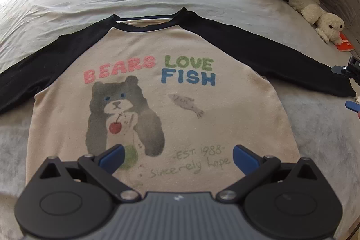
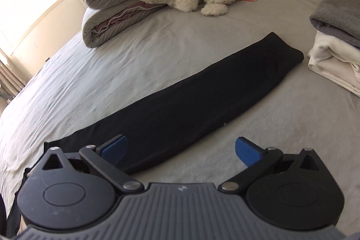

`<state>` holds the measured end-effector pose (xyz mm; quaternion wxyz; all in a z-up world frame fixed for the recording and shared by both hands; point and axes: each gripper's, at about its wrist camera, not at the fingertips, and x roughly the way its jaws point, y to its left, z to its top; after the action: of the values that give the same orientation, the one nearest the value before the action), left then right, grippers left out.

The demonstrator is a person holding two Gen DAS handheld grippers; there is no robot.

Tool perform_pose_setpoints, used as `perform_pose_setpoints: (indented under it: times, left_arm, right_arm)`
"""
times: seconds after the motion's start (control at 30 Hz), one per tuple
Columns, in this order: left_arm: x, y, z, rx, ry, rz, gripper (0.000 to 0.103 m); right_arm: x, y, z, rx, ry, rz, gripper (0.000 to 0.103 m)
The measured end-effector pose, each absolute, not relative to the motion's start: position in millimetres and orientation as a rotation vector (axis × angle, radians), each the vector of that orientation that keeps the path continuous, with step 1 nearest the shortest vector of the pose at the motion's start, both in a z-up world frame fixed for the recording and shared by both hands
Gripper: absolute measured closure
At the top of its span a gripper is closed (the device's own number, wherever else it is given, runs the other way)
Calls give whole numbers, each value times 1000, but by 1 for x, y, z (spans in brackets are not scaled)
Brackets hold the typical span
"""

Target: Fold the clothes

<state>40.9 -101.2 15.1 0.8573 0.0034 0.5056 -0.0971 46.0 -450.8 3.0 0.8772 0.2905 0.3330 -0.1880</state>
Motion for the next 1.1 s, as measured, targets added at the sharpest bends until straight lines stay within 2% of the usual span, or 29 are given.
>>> perform_pose_setpoints:
  times: [0.2, 0.57, 0.6, 0.67, 0.73, 0.77, 0.8, 1.1]
  left_arm:
    - [55, -102, 12, 9, 1040, -169, 1]
    - [77, -98, -3, 4, 994, -149, 1]
    - [79, -96, -3, -6, 987, -152, 1]
    - [83, -93, -3, -28, 968, -160, 1]
    - [87, -90, -2, -57, 941, -183, 1]
    - [89, -88, -2, -72, 929, -197, 1]
    - [91, -86, -2, -88, 916, -211, 1]
    - [101, -69, -3, -150, 876, -250, 1]
  right_arm:
    - [49, -478, -16, 643, 617, -519, 0]
    - [73, -505, -44, 562, 517, -702, 21]
    - [74, -507, -46, 551, 507, -711, 25]
    - [77, -509, -49, 528, 484, -730, 38]
    - [77, -510, -51, 522, 463, -722, 67]
    - [75, -511, -52, 531, 450, -710, 74]
    - [74, -512, -52, 544, 434, -695, 87]
    - [69, -498, -30, 587, 334, -551, 90]
